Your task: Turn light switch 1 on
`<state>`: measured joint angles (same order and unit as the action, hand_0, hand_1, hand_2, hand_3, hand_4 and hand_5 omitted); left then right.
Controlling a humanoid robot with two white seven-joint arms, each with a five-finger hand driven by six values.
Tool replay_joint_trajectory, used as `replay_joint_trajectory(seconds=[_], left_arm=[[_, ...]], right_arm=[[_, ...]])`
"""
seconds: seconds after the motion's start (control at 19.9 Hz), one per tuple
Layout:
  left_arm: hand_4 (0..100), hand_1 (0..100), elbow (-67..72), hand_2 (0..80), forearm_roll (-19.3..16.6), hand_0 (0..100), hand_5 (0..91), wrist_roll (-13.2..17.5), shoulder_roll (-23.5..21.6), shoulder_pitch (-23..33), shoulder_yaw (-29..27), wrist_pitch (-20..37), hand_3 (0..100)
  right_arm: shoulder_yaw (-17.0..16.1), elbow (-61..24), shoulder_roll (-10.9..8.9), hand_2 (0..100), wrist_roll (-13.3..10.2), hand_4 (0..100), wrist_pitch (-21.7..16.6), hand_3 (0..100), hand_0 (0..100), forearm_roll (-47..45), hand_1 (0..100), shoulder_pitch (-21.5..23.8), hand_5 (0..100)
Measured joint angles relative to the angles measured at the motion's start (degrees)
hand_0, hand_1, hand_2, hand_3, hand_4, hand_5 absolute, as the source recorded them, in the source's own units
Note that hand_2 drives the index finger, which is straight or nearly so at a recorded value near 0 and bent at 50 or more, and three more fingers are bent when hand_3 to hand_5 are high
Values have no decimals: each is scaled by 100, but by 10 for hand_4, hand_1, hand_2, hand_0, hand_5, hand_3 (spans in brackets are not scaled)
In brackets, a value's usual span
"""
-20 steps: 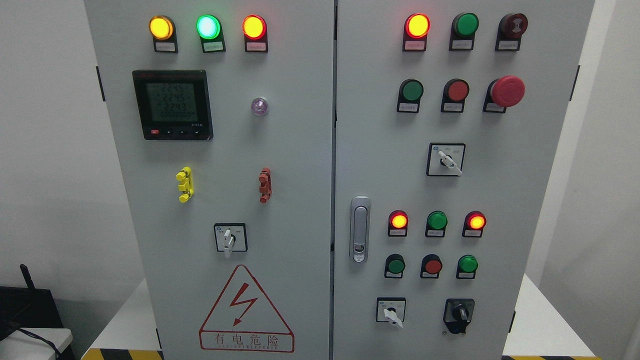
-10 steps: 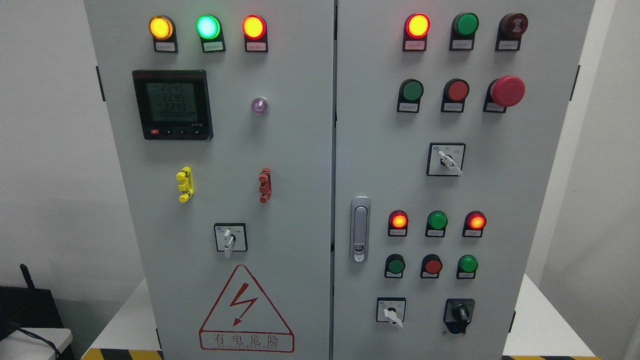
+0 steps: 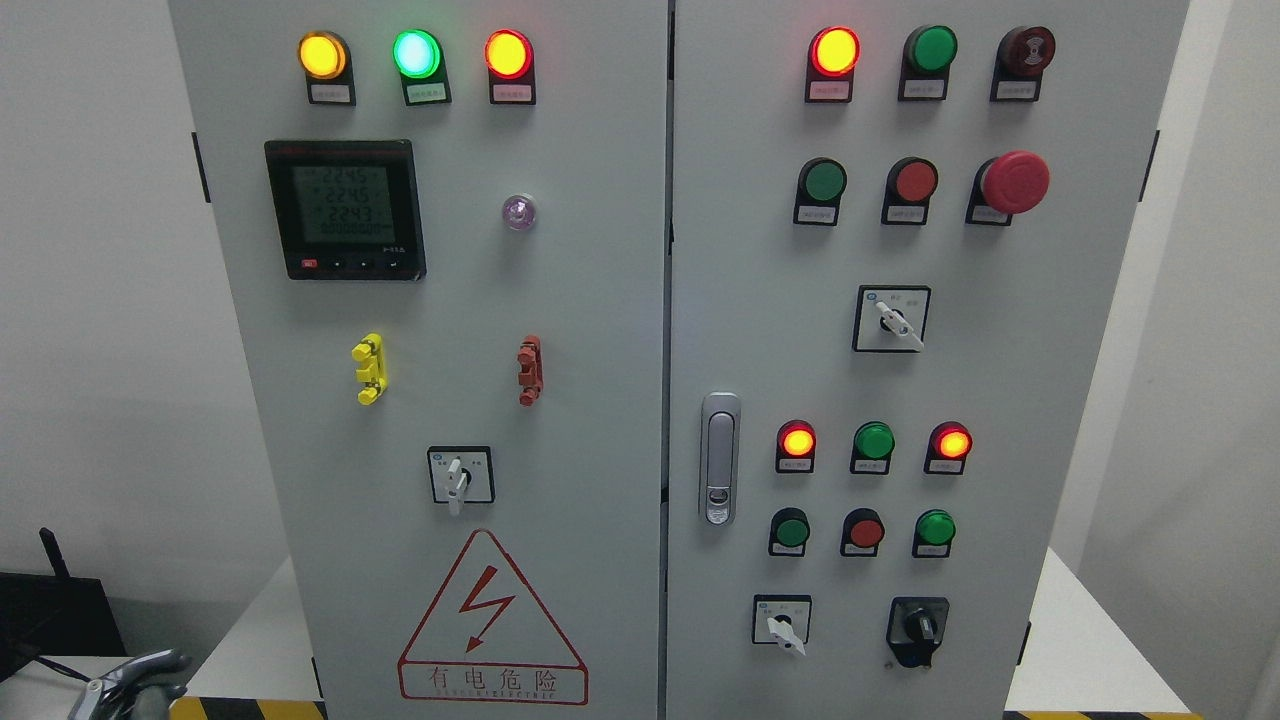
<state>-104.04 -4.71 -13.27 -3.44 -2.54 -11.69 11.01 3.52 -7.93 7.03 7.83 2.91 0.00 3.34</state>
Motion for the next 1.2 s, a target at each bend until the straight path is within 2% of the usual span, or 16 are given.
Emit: replay_joint_trajectory(seconds=[0.3,0.45,0.7,0.95,1.2], left_arm=[[631,430,-170,473,-48,41,562,-501,53,-419,604,-595,574],[648,472,-223,490,-178,22,584,-682,101,-554,886,-763,586],[661,488,-286,506,-547,29,601,-1014,219,-727,1326,-1117,603],[676,504,-322,520,-890,58,609,-1517,400,-942,1687,-1802,614],[681,510,-341,523,-1100,73,619,-1873,545,-1163,1969,-2353,618]], right_arm=[[0,-1,0,0,4,0,0,0,120,0,389,0,0],[0,-1,0,0,5,0,0,0,120,0,389,0,0],[0,0,0,0,5,0,0,0,120,0,389,0,0],[0,0,0,0,6,0,0,0,120,0,389,0,0],[0,0,0,0,20,0,0,0,120,0,389,0,0]])
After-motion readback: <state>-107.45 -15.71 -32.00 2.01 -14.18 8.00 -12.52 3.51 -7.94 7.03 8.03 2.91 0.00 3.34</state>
